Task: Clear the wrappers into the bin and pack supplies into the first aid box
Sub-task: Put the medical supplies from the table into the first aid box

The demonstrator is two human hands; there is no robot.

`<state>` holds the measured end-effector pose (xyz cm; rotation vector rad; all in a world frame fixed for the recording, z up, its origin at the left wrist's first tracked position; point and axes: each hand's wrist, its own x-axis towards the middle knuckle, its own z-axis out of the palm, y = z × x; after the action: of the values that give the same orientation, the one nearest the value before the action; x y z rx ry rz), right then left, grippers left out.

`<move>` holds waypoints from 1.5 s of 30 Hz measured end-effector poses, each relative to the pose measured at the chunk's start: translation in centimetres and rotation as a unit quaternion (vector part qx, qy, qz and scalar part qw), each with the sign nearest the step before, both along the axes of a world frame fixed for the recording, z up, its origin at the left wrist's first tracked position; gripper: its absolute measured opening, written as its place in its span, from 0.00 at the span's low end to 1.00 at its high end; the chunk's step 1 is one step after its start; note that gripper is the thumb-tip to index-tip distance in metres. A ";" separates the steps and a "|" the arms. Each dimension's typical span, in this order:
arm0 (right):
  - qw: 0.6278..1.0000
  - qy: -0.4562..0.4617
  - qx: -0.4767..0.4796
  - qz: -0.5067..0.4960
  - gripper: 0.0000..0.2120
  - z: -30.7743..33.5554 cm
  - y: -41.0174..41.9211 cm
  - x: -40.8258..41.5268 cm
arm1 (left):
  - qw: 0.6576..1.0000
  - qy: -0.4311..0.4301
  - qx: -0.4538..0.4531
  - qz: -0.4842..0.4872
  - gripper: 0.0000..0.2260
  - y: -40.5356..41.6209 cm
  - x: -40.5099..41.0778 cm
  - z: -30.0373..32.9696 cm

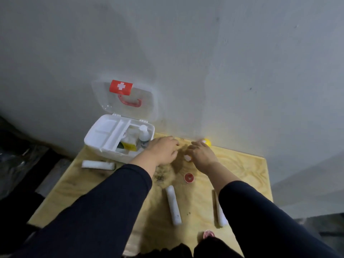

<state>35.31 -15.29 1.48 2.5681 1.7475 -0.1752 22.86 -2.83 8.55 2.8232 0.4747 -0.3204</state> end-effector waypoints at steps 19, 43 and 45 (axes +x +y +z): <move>0.890 0.182 0.349 -0.230 0.10 7.9 2.7 -1.5 | 1.000 -0.026 0.011 -0.003 0.20 2.0 -0.4 2.6; 0.864 0.232 0.330 -0.300 0.10 7.1 12.8 -15.9 | 1.000 0.004 -0.005 0.009 0.30 13.7 -12.5 -1.0; 0.871 0.206 0.325 -0.305 0.10 6.6 13.3 -16.0 | 1.000 -0.013 -0.002 0.002 0.30 13.7 -12.7 -1.5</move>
<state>19.30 -2.04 8.10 3.7747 1.1072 -0.1777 10.19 10.92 7.03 2.8178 0.4747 -0.2837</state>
